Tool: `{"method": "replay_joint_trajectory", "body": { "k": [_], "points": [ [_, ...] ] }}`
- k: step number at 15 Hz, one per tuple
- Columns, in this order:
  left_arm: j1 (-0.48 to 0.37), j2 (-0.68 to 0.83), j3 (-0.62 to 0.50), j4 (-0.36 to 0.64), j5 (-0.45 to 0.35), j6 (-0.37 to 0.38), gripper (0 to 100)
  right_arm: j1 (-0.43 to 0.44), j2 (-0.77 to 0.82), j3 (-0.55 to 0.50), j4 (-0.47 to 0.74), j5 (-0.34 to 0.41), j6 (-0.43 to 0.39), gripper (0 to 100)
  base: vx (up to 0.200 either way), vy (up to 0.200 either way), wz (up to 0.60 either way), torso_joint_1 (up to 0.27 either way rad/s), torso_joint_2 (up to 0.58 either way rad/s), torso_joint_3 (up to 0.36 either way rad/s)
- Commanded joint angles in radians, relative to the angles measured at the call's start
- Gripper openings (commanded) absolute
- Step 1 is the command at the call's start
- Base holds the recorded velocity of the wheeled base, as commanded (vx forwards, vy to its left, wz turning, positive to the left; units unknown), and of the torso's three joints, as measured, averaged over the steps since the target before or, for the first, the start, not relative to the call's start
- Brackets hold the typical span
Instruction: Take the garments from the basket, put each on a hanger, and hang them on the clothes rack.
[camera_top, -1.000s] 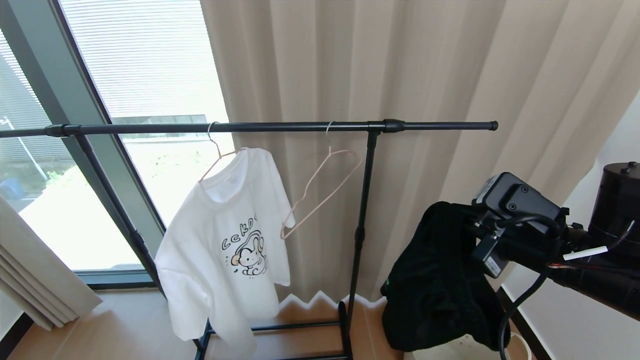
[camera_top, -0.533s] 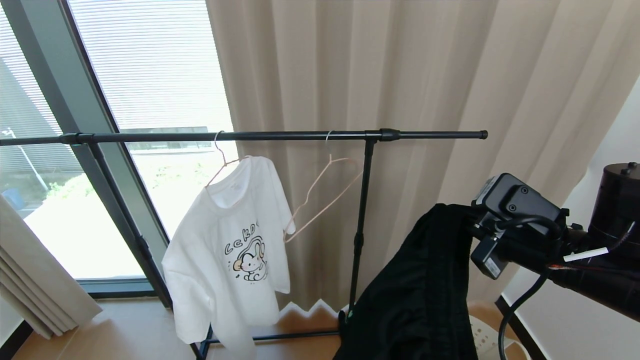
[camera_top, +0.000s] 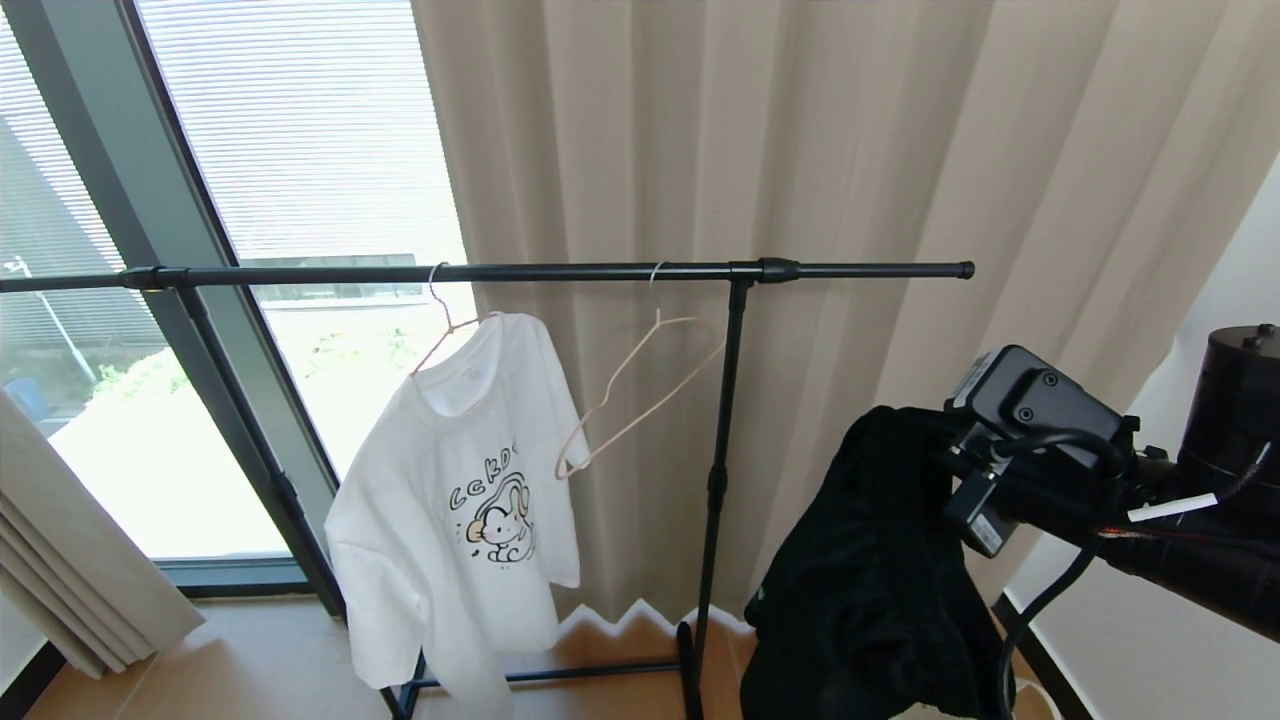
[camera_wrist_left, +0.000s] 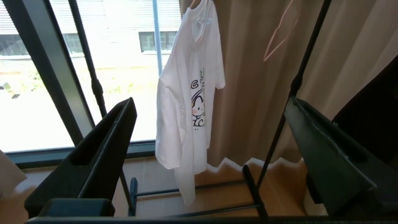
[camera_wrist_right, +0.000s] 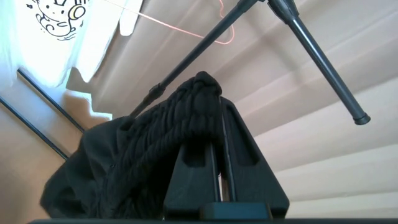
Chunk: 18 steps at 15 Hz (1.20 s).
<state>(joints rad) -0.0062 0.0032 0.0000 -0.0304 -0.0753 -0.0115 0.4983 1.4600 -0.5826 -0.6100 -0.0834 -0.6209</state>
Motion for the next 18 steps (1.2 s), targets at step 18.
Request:
{"method": "replay_joint_trajectory", "body": {
  "k": [18],
  "points": [
    [0.002, 0.054, 0.0, 0.004, -0.003, 0.013, 100, 0.155, 0.048, -0.258, 0.435, 0.042, 0.391, 0, 0.0, 0.0, 0.0, 0.0, 0.0, 0.0]
  ]
}}
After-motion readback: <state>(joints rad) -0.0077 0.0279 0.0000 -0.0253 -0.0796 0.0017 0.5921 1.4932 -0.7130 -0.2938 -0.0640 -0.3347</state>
